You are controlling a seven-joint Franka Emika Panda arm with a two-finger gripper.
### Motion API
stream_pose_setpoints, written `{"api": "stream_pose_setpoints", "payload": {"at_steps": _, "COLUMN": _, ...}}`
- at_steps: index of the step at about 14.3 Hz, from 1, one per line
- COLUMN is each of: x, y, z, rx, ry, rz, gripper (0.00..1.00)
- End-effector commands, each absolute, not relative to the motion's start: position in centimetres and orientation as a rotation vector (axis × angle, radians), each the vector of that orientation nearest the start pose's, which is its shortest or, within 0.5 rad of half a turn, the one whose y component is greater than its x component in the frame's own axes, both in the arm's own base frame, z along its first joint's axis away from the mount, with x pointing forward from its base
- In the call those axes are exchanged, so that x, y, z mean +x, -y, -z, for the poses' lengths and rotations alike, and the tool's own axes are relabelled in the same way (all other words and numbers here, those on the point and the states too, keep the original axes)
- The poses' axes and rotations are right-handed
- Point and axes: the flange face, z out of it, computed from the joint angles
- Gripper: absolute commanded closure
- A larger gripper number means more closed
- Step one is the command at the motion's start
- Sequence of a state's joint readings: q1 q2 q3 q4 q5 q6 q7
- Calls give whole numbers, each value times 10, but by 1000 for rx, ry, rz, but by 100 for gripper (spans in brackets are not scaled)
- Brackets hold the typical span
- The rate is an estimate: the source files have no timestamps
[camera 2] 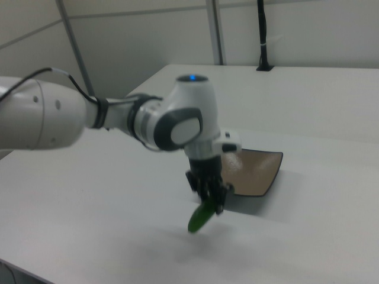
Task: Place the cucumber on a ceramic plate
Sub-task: 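Lift the cucumber and carry it over the brown square plate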
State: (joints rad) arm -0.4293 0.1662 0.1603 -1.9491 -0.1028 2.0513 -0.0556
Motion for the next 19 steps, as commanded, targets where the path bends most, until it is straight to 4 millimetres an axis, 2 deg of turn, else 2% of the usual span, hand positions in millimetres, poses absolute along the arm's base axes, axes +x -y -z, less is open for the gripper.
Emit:
{"api": "stream_pose_setpoints", "payload": {"at_steps": 1, "x": 582, "y": 155, "z": -446, "rx": -3152, "ry": -271, "rz": 34, "gripper": 79}}
{"api": "stream_pose_setpoints", "payload": {"at_steps": 5, "x": 605, "y": 147, "z": -494, "rx": -3109, "ry": -287, "rz": 209, "gripper": 77}}
{"api": "stream_pose_setpoints", "payload": {"at_steps": 6, "x": 615, "y": 137, "z": -497, "rx": -3106, "ry": -263, "rz": 234, "gripper": 77}}
{"api": "stream_pose_setpoints", "payload": {"at_steps": 7, "x": 620, "y": 135, "z": -492, "rx": -3101, "ry": -257, "rz": 230, "gripper": 77}}
{"api": "stream_pose_setpoints", "payload": {"at_steps": 8, "x": 634, "y": 133, "z": -484, "rx": -3094, "ry": -245, "rz": 229, "gripper": 77}}
{"api": "stream_pose_setpoints", "payload": {"at_steps": 9, "x": 649, "y": 130, "z": -483, "rx": -3082, "ry": -276, "rz": 250, "gripper": 77}}
{"api": "stream_pose_setpoints", "payload": {"at_steps": 10, "x": 666, "y": 134, "z": -477, "rx": -3062, "ry": -384, "rz": 268, "gripper": 76}}
{"api": "stream_pose_setpoints", "payload": {"at_steps": 13, "x": 701, "y": 117, "z": -445, "rx": -3040, "ry": -423, "rz": 323, "gripper": 76}}
{"api": "stream_pose_setpoints", "payload": {"at_steps": 16, "x": 719, "y": 111, "z": -400, "rx": -3081, "ry": -497, "rz": 308, "gripper": 56}}
{"api": "stream_pose_setpoints", "payload": {"at_steps": 17, "x": 727, "y": 106, "z": -392, "rx": -3095, "ry": -523, "rz": 321, "gripper": 42}}
{"api": "stream_pose_setpoints", "payload": {"at_steps": 18, "x": 730, "y": 102, "z": -380, "rx": -3130, "ry": -557, "rz": 318, "gripper": 22}}
{"api": "stream_pose_setpoints", "payload": {"at_steps": 19, "x": 730, "y": 104, "z": -379, "rx": -3164, "ry": -571, "rz": 329, "gripper": 14}}
